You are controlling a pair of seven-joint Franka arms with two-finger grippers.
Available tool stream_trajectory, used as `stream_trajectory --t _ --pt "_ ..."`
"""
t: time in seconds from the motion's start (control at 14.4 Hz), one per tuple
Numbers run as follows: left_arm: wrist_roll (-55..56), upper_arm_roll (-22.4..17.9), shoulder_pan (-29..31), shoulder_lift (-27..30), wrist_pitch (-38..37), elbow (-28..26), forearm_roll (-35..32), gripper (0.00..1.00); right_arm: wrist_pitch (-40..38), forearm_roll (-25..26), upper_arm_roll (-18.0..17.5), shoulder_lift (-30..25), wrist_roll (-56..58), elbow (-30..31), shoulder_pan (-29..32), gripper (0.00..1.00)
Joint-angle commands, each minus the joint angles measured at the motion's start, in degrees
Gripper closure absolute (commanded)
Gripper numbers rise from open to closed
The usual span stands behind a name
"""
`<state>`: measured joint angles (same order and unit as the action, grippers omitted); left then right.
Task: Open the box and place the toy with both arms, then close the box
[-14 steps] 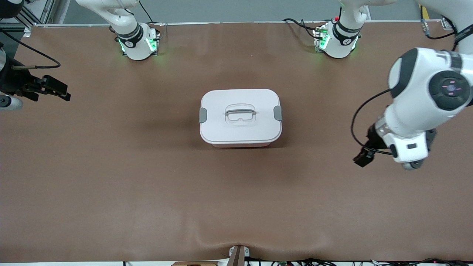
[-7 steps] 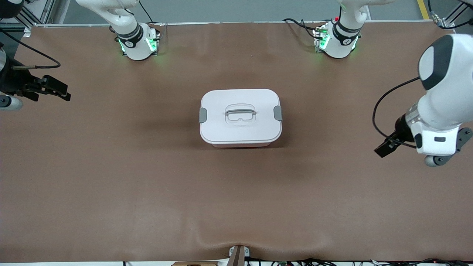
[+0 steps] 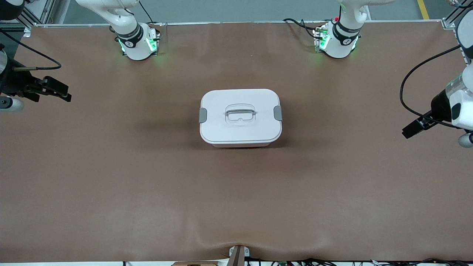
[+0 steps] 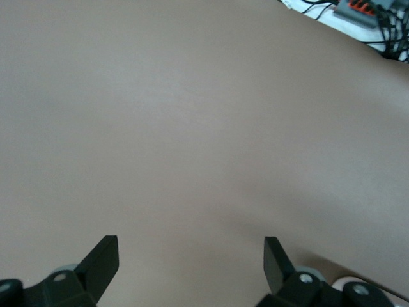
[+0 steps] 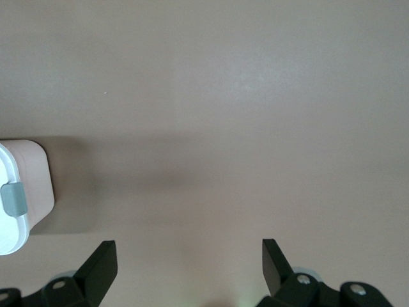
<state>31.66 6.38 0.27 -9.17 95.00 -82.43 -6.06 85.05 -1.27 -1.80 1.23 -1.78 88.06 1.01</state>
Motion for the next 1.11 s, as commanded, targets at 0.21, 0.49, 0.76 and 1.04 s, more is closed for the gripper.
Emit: stream_trajectory --t 0.21,0.49,0.76,1.04 --pt "-11.23 -7.33 -1.24 4.69 -6.14 -0.98 9.48 0.0 -0.23 -1.01 0.21 0.52 -0.15 -1.04 -0.31 0.0" --pt "-15.05 -8.57 -2.29 7.67 -11.67 -1.07 9.57 0.0 -0.23 -0.93 0.21 0.52 -0.15 -1.04 -0.31 0.0" --pt "-16.01 -8.57 -3.17 10.74 -14.49 -2.99 8.88 0.0 -0.23 -1.01 0.21 0.52 -0.15 -1.04 -0.31 0.0" --pt "-22.68 -9.27 -3.17 10.93 -14.41 -3.09 7.82 0.0 -0.23 -1.01 0.21 0.52 -0.15 -1.04 -0.31 0.0"
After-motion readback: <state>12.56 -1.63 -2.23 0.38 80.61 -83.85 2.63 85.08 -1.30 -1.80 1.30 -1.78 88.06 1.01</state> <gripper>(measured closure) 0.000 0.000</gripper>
